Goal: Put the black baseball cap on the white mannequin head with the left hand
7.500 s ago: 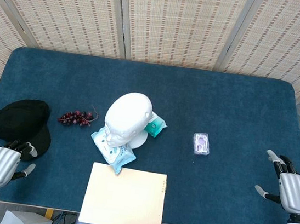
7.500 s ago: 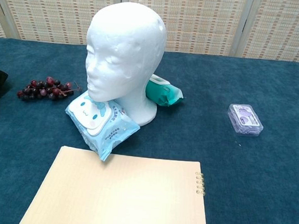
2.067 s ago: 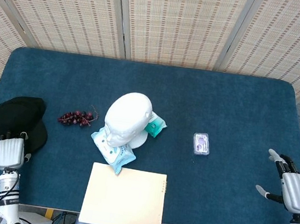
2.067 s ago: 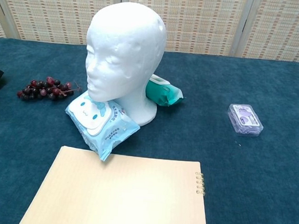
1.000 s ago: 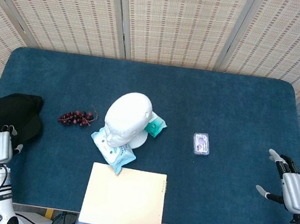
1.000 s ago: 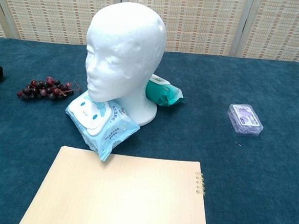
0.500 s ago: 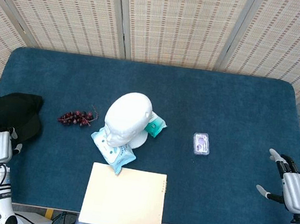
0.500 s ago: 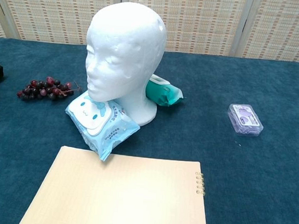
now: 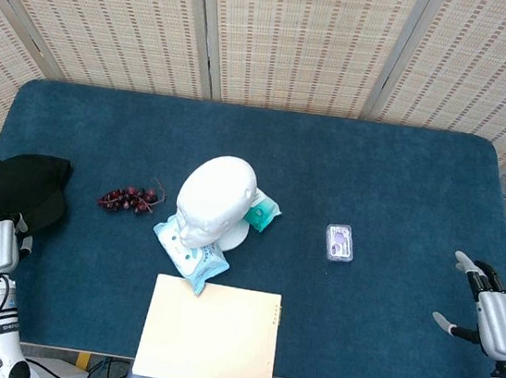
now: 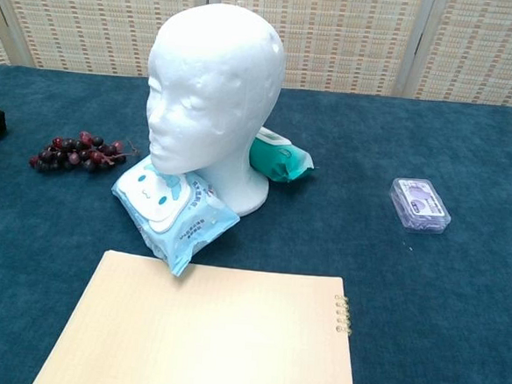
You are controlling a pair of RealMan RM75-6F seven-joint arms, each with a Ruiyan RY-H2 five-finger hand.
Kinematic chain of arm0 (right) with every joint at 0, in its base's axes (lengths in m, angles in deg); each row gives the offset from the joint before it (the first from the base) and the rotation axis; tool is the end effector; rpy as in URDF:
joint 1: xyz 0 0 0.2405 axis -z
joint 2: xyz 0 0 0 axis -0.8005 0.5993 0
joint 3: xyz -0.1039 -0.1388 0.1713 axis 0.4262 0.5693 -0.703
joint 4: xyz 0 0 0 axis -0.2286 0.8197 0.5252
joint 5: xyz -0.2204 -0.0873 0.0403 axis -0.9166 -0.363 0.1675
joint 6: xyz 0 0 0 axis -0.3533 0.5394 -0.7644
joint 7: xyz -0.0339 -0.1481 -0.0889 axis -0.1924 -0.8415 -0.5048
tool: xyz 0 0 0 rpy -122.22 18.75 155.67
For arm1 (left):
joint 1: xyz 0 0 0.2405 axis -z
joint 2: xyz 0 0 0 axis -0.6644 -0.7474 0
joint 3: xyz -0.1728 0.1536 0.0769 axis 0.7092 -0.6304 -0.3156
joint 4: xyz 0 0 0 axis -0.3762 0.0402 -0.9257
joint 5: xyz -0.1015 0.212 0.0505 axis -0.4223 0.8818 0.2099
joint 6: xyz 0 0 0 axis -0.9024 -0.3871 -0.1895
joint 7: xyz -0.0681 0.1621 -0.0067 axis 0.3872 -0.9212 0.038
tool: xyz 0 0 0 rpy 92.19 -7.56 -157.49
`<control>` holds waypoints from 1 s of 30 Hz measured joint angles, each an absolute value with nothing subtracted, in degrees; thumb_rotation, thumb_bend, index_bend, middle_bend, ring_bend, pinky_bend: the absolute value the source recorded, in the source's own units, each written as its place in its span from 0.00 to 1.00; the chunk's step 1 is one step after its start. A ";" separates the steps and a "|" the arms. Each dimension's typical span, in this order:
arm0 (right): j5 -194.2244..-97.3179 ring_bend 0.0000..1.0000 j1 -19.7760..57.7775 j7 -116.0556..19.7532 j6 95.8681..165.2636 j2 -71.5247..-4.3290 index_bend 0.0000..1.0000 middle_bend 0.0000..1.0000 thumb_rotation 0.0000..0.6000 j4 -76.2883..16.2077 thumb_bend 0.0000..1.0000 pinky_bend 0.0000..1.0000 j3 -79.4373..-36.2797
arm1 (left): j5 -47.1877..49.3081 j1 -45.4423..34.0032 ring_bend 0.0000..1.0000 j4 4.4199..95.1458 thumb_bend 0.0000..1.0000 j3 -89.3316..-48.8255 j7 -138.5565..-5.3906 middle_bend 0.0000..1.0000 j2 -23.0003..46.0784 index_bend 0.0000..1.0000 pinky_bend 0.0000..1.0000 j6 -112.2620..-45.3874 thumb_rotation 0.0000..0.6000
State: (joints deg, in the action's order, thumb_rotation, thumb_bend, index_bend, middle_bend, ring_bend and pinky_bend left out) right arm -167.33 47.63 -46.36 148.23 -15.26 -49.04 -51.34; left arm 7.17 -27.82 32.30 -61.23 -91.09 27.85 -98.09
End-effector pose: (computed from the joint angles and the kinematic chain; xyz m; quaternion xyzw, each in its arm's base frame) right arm -0.3188 -0.2222 0.1390 0.5918 -0.4068 0.3804 0.5827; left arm -0.3609 0.2981 0.0452 -0.4890 -0.3265 -0.2795 0.7590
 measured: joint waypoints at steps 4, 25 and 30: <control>-167.33 0.14 47.65 -46.30 148.26 -15.25 0.08 0.27 1.00 -49.03 0.03 0.50 -51.36 | 7.00 -27.68 0.26 31.93 0.33 -61.01 -90.57 0.57 27.93 0.57 0.42 -97.96 1.00; -168.05 0.14 48.08 -45.91 149.21 -15.14 0.08 0.26 1.00 -49.09 0.03 0.50 -51.20 | 15.73 -27.82 0.33 30.22 0.40 -63.34 -85.19 0.64 24.85 0.62 0.49 -106.33 1.00; -168.19 0.14 48.15 -45.95 149.36 -15.16 0.08 0.26 1.00 -49.10 0.03 0.50 -51.17 | 19.92 -27.77 0.34 28.49 0.40 -65.17 -83.59 0.65 23.66 0.63 0.50 -109.24 1.00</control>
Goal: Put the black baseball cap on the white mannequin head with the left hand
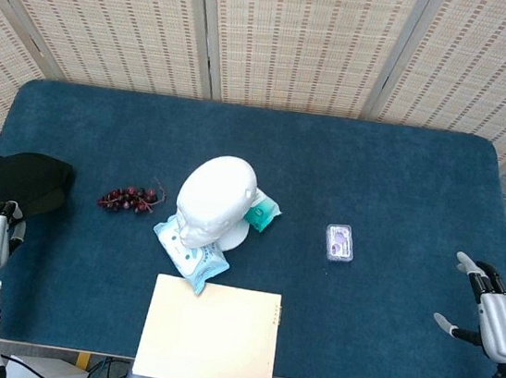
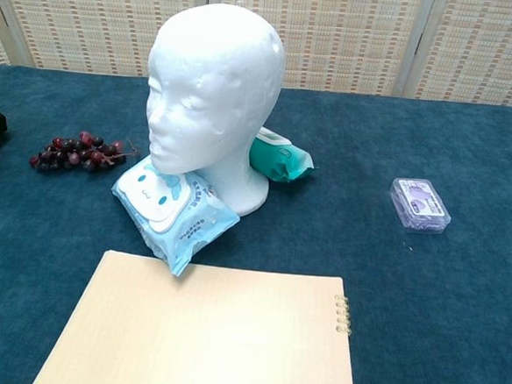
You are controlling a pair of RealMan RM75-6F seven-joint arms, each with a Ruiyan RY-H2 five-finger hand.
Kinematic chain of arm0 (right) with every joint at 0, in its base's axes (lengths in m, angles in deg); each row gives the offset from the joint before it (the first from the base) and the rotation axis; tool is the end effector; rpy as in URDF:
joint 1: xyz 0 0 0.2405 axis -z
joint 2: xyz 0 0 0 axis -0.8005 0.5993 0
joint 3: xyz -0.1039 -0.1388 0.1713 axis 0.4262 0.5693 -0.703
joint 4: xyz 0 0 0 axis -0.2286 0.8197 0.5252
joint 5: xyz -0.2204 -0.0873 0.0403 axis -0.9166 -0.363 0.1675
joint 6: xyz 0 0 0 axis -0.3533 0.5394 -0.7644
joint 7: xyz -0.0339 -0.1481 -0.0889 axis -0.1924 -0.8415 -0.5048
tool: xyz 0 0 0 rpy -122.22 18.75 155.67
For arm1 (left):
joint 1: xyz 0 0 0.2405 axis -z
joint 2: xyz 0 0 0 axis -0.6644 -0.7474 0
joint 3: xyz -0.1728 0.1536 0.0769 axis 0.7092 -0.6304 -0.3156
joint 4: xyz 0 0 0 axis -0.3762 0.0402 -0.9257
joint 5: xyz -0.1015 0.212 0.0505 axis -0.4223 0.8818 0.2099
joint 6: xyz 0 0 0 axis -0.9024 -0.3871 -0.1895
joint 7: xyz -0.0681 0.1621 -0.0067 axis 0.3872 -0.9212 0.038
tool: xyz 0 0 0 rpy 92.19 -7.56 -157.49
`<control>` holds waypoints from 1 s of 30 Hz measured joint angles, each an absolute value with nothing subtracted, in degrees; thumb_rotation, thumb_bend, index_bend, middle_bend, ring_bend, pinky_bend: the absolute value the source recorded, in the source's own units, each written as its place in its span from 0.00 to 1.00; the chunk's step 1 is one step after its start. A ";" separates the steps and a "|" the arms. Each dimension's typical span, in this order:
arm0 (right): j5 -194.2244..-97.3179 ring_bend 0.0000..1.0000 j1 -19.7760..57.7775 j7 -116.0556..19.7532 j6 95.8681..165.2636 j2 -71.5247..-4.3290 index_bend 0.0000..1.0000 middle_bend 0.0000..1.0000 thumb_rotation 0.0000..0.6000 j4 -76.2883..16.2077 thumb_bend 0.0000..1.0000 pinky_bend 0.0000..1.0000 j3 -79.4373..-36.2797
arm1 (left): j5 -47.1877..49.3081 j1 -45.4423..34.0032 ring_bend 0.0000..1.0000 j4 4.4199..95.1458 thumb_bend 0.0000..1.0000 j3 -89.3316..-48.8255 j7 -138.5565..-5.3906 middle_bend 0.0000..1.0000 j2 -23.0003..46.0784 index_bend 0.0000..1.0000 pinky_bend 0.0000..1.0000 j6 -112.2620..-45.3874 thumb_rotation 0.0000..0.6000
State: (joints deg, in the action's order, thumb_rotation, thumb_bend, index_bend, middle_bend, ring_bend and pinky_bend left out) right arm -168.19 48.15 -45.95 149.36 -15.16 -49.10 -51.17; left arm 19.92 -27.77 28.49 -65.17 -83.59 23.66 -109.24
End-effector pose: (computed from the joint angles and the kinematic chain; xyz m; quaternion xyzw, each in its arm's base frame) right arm -0.3173 -0.2187 0.1410 0.5906 -0.4031 0.3869 0.5823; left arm -0.3363 0.2910 0.0859 -0.5304 -0.1901 -0.3657 0.7408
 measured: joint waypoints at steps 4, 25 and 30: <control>-168.15 0.14 48.13 -46.01 149.29 -15.17 0.08 0.26 1.00 -49.10 0.03 0.50 -51.17 | 22.60 -27.61 0.36 27.08 0.40 -66.09 -82.48 0.68 23.07 0.66 0.51 -111.85 1.00; -168.37 0.14 48.31 -45.69 149.67 -15.09 0.08 0.26 1.00 -49.08 0.03 0.50 -51.18 | 29.66 -25.56 0.43 24.78 0.40 -65.71 -74.89 0.76 21.60 0.73 0.57 -122.99 1.00; -168.34 0.14 48.34 -45.44 149.71 -15.00 0.08 0.27 1.00 -49.03 0.03 0.50 -51.23 | 30.85 -24.84 0.43 25.36 0.40 -65.49 -74.74 0.76 20.86 0.73 0.57 -124.57 1.00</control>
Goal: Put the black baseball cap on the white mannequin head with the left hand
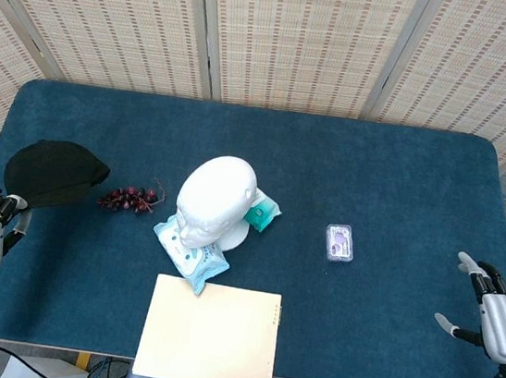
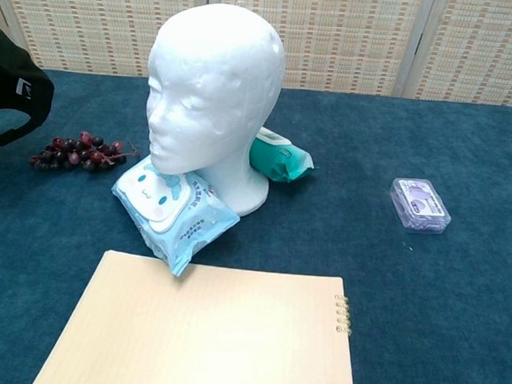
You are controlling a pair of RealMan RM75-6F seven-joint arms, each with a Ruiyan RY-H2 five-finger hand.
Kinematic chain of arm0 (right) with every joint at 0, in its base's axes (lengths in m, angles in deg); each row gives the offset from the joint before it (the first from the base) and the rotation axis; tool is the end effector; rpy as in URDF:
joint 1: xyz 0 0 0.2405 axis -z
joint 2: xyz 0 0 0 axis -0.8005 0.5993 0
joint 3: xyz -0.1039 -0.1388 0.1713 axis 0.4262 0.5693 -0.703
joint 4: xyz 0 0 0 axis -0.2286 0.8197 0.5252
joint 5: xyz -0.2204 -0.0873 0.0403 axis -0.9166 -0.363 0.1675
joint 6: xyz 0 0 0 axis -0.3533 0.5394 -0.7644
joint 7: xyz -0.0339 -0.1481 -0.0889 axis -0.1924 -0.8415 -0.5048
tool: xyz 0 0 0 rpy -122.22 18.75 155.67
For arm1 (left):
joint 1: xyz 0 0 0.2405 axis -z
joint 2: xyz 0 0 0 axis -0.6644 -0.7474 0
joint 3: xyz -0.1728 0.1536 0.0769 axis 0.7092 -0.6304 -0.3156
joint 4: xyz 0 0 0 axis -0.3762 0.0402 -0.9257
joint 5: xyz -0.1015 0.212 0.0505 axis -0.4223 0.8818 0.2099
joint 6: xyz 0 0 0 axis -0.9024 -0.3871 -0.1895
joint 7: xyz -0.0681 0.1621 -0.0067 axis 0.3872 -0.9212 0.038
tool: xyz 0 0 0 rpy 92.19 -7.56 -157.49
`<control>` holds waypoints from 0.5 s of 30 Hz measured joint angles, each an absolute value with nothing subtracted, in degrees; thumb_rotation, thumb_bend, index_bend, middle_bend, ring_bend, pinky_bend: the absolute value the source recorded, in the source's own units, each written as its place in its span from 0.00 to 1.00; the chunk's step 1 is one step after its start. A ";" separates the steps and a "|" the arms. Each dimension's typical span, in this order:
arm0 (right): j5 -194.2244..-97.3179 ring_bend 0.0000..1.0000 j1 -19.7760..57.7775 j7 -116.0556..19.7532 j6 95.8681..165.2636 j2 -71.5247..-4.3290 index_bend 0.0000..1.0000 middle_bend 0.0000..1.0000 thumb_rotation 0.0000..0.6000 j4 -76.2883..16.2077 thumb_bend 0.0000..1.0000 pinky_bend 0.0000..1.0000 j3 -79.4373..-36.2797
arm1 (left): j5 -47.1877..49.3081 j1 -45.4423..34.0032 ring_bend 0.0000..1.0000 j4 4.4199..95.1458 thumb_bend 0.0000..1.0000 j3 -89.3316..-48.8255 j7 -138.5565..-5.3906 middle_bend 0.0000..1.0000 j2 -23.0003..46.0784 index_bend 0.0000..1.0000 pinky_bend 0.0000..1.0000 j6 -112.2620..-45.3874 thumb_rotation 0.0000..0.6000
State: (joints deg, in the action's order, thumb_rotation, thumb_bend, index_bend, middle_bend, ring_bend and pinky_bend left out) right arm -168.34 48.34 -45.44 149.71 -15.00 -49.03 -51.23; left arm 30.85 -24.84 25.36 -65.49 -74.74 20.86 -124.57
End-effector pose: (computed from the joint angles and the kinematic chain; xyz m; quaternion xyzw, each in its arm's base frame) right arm -0.3175 -0.2180 0.1430 0.5884 -0.4028 0.3900 0.5826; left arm -0.2872 0.2848 0.1257 -0.5254 -0.0540 -0.5097 0.6792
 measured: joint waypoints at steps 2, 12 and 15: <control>-168.33 0.14 48.34 -45.41 149.67 -14.99 0.08 0.27 1.00 -49.01 0.03 0.50 -51.23 | 31.38 -24.52 0.43 25.52 0.40 -65.42 -74.59 0.76 20.59 0.73 0.57 -125.28 1.00; -168.31 0.14 48.40 -45.16 149.79 -14.88 0.08 0.26 1.00 -49.05 0.03 0.50 -51.29 | 33.46 -22.85 0.44 26.94 0.40 -64.53 -73.29 0.78 19.79 0.75 0.59 -128.82 1.00; -168.31 0.14 48.46 -45.02 149.88 -14.84 0.08 0.26 1.00 -49.01 0.03 0.50 -51.32 | 34.11 -22.46 0.45 26.98 0.39 -64.42 -73.03 0.79 19.81 0.76 0.60 -129.86 1.00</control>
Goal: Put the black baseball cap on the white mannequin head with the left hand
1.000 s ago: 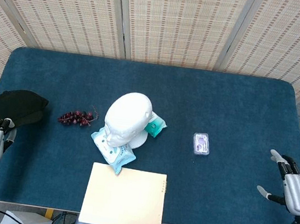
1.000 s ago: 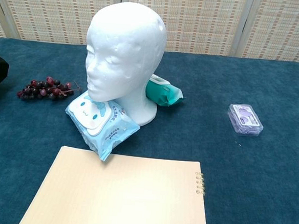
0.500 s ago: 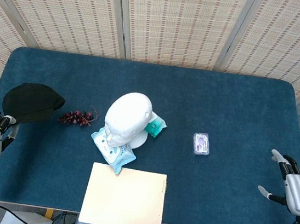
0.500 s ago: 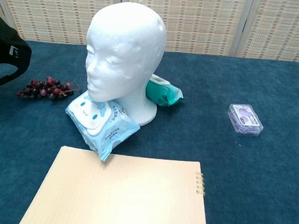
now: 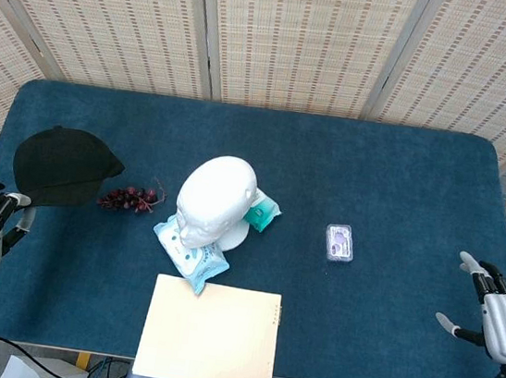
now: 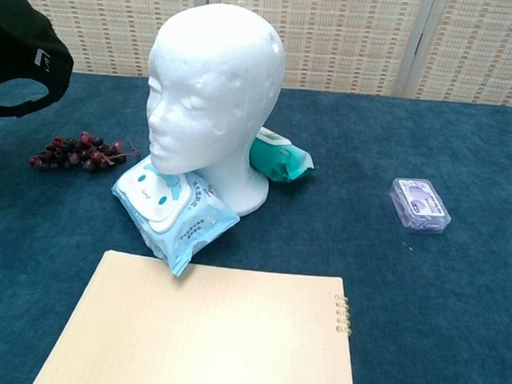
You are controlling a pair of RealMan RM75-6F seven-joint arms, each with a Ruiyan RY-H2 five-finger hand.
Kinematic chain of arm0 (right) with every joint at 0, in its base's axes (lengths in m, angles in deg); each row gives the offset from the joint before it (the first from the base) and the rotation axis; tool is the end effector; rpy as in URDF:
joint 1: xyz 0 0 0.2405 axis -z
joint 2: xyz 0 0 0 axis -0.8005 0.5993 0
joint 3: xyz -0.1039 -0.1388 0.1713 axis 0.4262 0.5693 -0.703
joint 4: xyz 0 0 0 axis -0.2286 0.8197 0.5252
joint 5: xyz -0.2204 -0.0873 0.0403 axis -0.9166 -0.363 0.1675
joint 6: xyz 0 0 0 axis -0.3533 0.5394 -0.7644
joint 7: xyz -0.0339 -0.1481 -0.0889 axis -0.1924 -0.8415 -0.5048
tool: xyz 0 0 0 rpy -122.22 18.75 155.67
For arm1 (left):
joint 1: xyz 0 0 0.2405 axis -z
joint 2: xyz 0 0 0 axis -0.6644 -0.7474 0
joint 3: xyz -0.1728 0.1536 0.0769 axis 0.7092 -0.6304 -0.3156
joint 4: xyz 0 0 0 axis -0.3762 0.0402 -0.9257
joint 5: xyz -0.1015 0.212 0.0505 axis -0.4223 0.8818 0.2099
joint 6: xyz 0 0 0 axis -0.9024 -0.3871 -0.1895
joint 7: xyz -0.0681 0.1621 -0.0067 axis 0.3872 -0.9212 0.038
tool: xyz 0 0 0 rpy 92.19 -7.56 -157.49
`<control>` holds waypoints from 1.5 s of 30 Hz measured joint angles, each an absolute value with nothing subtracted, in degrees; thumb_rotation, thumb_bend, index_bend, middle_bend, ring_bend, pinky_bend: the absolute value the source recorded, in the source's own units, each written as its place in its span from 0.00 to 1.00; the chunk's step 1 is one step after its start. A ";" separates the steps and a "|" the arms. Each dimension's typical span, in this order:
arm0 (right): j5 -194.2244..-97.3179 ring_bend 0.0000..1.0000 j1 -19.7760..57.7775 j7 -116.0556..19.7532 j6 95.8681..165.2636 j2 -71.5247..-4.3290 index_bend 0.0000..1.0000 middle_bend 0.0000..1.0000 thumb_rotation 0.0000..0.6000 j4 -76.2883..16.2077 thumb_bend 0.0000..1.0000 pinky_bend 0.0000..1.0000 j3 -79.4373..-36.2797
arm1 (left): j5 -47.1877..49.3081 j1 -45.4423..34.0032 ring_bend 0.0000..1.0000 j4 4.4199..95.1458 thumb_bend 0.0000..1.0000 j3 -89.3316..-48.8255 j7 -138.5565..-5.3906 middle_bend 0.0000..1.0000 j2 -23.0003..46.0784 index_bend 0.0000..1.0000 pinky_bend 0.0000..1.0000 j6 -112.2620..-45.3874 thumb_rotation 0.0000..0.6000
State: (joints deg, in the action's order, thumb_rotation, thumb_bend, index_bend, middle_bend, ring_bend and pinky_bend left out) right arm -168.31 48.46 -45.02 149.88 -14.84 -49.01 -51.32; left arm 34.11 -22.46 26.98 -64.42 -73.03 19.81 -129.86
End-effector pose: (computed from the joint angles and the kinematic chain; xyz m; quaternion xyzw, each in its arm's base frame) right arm -0.3180 -0.2177 0.1447 0.5861 -0.4033 0.3920 0.5832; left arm -0.2596 0.2856 0.1372 -0.5069 -0.0116 -0.5716 0.6451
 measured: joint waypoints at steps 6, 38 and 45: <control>-168.36 0.14 48.48 -44.96 149.92 -14.83 0.08 0.27 1.00 -49.00 0.03 0.50 -51.33 | 35.39 -21.39 0.47 27.79 0.39 -63.99 -72.59 0.80 19.80 0.77 0.61 -131.82 1.00; -168.68 0.14 48.91 -43.95 150.76 -14.53 0.08 0.26 1.00 -48.89 0.03 0.50 -51.40 | 43.43 -15.15 0.50 42.39 0.39 -61.93 -78.79 0.84 17.92 0.82 0.63 -134.65 1.00; -168.78 0.14 49.09 -43.31 151.08 -14.34 0.08 0.27 1.00 -48.75 0.03 0.50 -51.44 | 45.59 -13.42 0.51 44.86 0.39 -61.58 -80.83 0.85 18.72 0.82 0.63 -134.07 1.00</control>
